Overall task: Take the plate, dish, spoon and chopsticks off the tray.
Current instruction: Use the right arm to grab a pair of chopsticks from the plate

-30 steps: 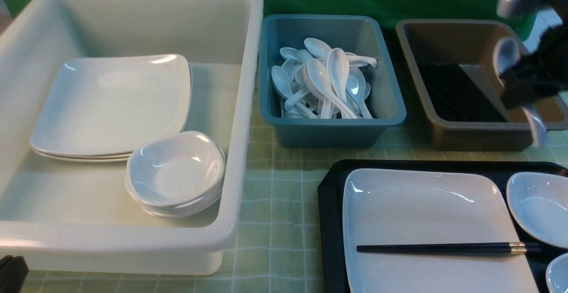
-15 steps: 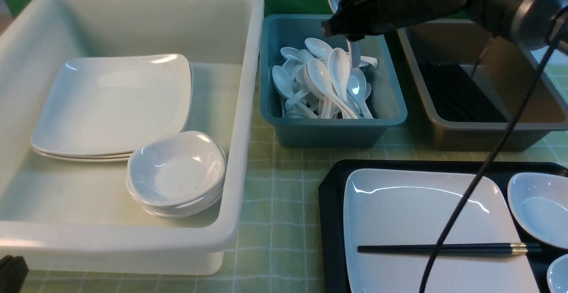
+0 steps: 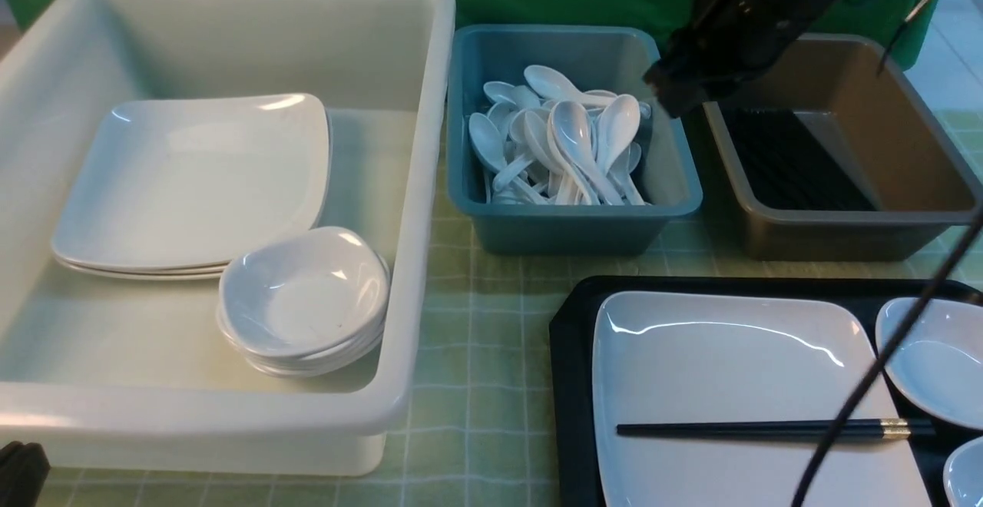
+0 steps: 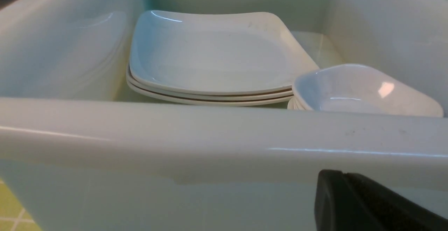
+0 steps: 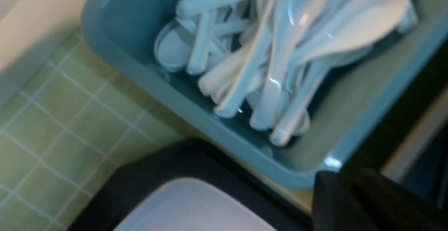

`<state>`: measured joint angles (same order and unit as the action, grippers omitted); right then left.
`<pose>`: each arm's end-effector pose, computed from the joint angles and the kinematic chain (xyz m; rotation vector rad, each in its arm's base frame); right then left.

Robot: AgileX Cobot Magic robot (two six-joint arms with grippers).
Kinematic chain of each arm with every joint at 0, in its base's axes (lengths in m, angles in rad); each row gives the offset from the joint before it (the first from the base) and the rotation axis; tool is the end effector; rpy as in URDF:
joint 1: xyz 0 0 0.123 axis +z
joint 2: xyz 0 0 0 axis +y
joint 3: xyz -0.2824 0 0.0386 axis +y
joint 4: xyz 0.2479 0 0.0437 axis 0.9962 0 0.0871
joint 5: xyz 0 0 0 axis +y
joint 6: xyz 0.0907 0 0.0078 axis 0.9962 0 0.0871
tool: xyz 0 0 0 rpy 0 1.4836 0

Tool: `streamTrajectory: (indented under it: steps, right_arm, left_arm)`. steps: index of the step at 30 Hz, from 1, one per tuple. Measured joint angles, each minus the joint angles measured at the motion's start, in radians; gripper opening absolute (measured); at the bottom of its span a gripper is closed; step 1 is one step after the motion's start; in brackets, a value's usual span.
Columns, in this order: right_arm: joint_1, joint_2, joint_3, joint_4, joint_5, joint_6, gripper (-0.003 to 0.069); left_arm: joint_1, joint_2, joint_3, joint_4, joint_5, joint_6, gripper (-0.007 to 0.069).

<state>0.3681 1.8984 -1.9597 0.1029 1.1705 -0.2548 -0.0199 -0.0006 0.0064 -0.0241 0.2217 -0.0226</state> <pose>0.3883 0.1590 0.3595 -0.7784 2.4748 0.1788 0.0558 -0.0016 0.1908 -0.0185 1.7112 -0.0536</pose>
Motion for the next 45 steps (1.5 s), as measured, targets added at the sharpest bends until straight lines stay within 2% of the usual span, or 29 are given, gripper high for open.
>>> streamTrajectory:
  steps: [3, 5, 9, 12, 14, 19, 20, 21, 24, 28, 35, 37, 38, 39, 40, 41, 42, 43, 45]
  right_arm:
    - [-0.006, -0.103, 0.062, -0.025, 0.022, 0.026, 0.0016]
    - [-0.006, -0.212, 0.183, -0.029, 0.026, 0.017, 0.0009]
    - [-0.002, -0.374, 0.478, -0.029, 0.040, -0.098, 0.0024]
    - [-0.002, -0.426, 0.718, -0.044, 0.042, -0.196, 0.0078]
    - [-0.001, -0.430, 0.853, -0.073, 0.007, -0.256, 0.0143]
    - [-0.001, -0.408, 1.034, -0.138, -0.203, -0.323, 0.0348]
    - [-0.001, -0.407, 1.041, -0.145, -0.222, -0.334, 0.0355]
    - [-0.001, -0.395, 1.053, -0.164, -0.265, -0.363, 0.0393]
    - [-0.001, -0.362, 1.057, -0.205, -0.332, -0.444, 0.0444]
    - [-0.001, -0.307, 1.057, -0.239, -0.377, -0.513, 0.0456]
    - [-0.001, -0.206, 1.057, -0.319, -0.409, -0.528, 0.0459]
    - [-0.001, -0.204, 1.056, -0.325, -0.410, -0.528, 0.0433]
    - [-0.001, -0.202, 1.056, -0.326, -0.410, -0.528, 0.0395]
    - [-0.001, -0.202, 1.056, -0.326, -0.409, -0.528, 0.0395]
    - [-0.001, -0.202, 1.056, -0.327, -0.404, -0.526, 0.0283]
    - [-0.001, -0.202, 1.056, -0.327, -0.404, -0.526, 0.0268]
    - [-0.001, -0.202, 1.056, -0.329, -0.395, -0.526, 0.0142]
    - [-0.001, -0.206, 1.056, -0.327, -0.391, -0.525, 0.0107]
    - [-0.001, -0.224, 1.057, -0.328, -0.374, -0.525, 0.0112]
  left_arm:
    - [0.000, 0.000, 0.000, 0.000, 0.000, 0.000, -0.0002]
    - [0.000, 0.000, 0.000, 0.000, 0.000, 0.000, -0.0002]
    - [0.000, 0.000, 0.000, 0.000, 0.000, 0.000, -0.0002]
    - [0.000, 0.000, 0.000, 0.000, 0.000, 0.000, -0.0002]
    - [0.000, 0.000, 0.000, 0.000, 0.000, 0.000, -0.0002]
    - [0.000, 0.000, 0.000, 0.000, 0.000, 0.000, -0.0002]
    - [0.000, 0.000, 0.000, 0.000, 0.000, 0.000, -0.0002]
    - [0.000, 0.000, 0.000, 0.000, 0.000, 0.000, -0.0002]
    - [0.000, 0.000, 0.000, 0.000, 0.000, 0.000, -0.0002]
    - [0.000, 0.000, 0.000, 0.000, 0.000, 0.001, -0.0002]
    - [0.000, 0.000, 0.000, 0.000, 0.000, 0.001, -0.0002]
    - [0.000, 0.000, 0.000, 0.000, 0.000, 0.001, -0.0002]
    - [0.000, 0.000, 0.000, 0.000, 0.000, 0.001, -0.0002]
    - [0.000, 0.000, 0.000, 0.000, 0.000, 0.001, -0.0002]
    - [0.000, 0.000, 0.000, 0.000, 0.000, 0.001, -0.0002]
    - [0.000, 0.000, 0.000, 0.000, 0.000, 0.001, -0.0002]
    - [0.000, 0.000, 0.000, 0.000, 0.000, 0.001, -0.0002]
    - [0.000, 0.000, 0.000, 0.000, 0.000, 0.001, -0.0002]
    - [0.000, 0.000, 0.000, 0.000, 0.000, 0.001, -0.0002]
